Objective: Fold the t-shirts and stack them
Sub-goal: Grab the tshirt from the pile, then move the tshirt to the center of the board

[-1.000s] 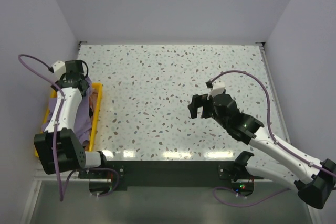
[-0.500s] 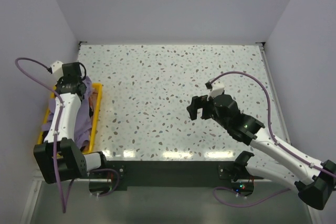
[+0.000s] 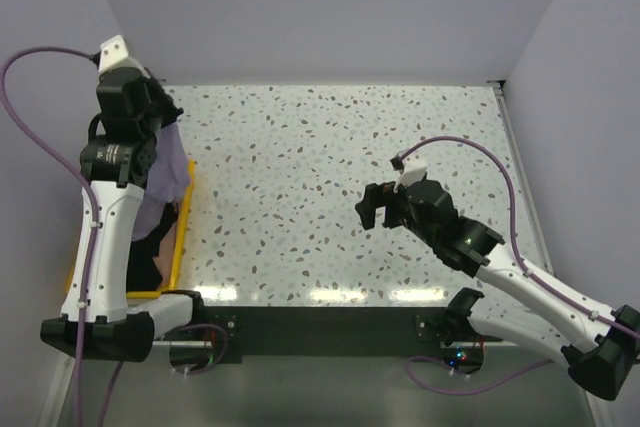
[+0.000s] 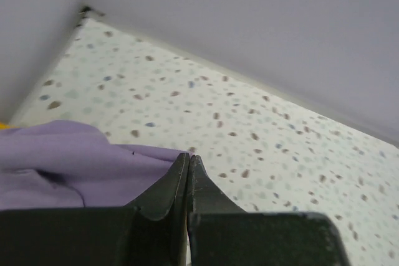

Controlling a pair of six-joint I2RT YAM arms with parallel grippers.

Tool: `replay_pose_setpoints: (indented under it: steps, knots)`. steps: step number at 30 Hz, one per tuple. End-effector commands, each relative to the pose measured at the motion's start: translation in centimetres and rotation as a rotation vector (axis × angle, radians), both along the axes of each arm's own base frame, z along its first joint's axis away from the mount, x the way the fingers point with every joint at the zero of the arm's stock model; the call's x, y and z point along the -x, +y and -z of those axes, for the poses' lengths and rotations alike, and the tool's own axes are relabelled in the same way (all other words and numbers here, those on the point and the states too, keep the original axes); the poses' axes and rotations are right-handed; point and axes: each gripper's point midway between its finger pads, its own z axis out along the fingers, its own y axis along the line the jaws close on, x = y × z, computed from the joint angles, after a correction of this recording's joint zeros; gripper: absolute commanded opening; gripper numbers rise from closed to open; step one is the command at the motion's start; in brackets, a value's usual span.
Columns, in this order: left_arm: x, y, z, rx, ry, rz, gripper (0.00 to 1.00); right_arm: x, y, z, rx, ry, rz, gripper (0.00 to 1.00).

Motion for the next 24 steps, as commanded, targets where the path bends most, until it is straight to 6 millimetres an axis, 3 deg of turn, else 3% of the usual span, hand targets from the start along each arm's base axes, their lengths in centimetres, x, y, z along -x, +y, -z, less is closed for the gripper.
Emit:
replay_pose_setpoints:
  steps: [1,2,4,5,7,8,12,13,15,17,18,19,20,21,24]
  knots:
    - [-0.4,-6.9,-5.9,0.03,-0.128,0.214,0.0,-0.5,-0.5,-1.2,-0.021,-0.049,0.032,0.99]
    - [-0.1,-9.2,-6.9,0.039,-0.15,0.275,0.0,-0.6,-0.6,-1.3,-0.02,-0.054,0.042,0.99]
    - [-0.4,-11.5,-7.4,0.054,-0.164,0.317,0.0,-0.6,-0.9,-1.6,-0.022,-0.063,0.055,0.99]
    - [0.0,-13.8,-7.7,0.064,-0.172,0.377,0.0,-0.7,-1.1,-1.6,-0.02,-0.067,0.064,0.99]
    - [-0.6,-16.7,-6.9,0.069,-0.157,0.428,0.0,-0.9,-1.7,-1.8,-0.017,-0.081,0.091,0.99]
    - [-0.1,-19.4,-6.5,0.07,-0.145,0.487,0.0,-0.8,-1.9,-2.0,-0.02,-0.089,0.098,0.99]
    - [-1.6,-25.3,-1.2,0.067,-0.04,0.58,0.0,-1.1,-3.2,-2.3,-0.009,-0.114,0.162,0.99]
    - [-1.8,-26.8,-0.8,0.101,-0.043,0.618,0.0,-1.3,-3.6,-2.4,-0.004,-0.119,0.181,0.99]
    - [-2.1,-28.7,2.3,0.117,0.008,0.659,0.0,-1.4,-3.9,-2.3,0.003,-0.122,0.198,0.99]
    - [-2.3,-30.0,3.7,0.146,0.023,0.696,0.0,-1.5,-4.3,-2.2,0.018,-0.124,0.221,0.99]
    - [-2.7,-30.2,4.8,0.138,0.052,0.692,0.07,-1.6,-4.4,-2.1,0.029,-0.118,0.228,0.99]
    - [-2.9,-30.3,5.5,0.13,0.068,0.694,0.25,-1.7,-4.5,-2.0,0.039,-0.115,0.236,0.99]
    - [-3.0,-30.4,5.9,0.122,0.079,0.697,0.34,-1.9,-4.9,-1.8,0.053,-0.113,0.254,0.99]
    - [-3.0,-30.6,6.4,0.12,0.092,0.704,0.51,-2.0,-5.0,-1.6,0.07,-0.105,0.263,0.99]
    - [-2.8,-29.7,7.2,0.106,0.106,0.679,0.6,-2.2,-5.0,-1.3,0.097,-0.095,0.273,0.99]
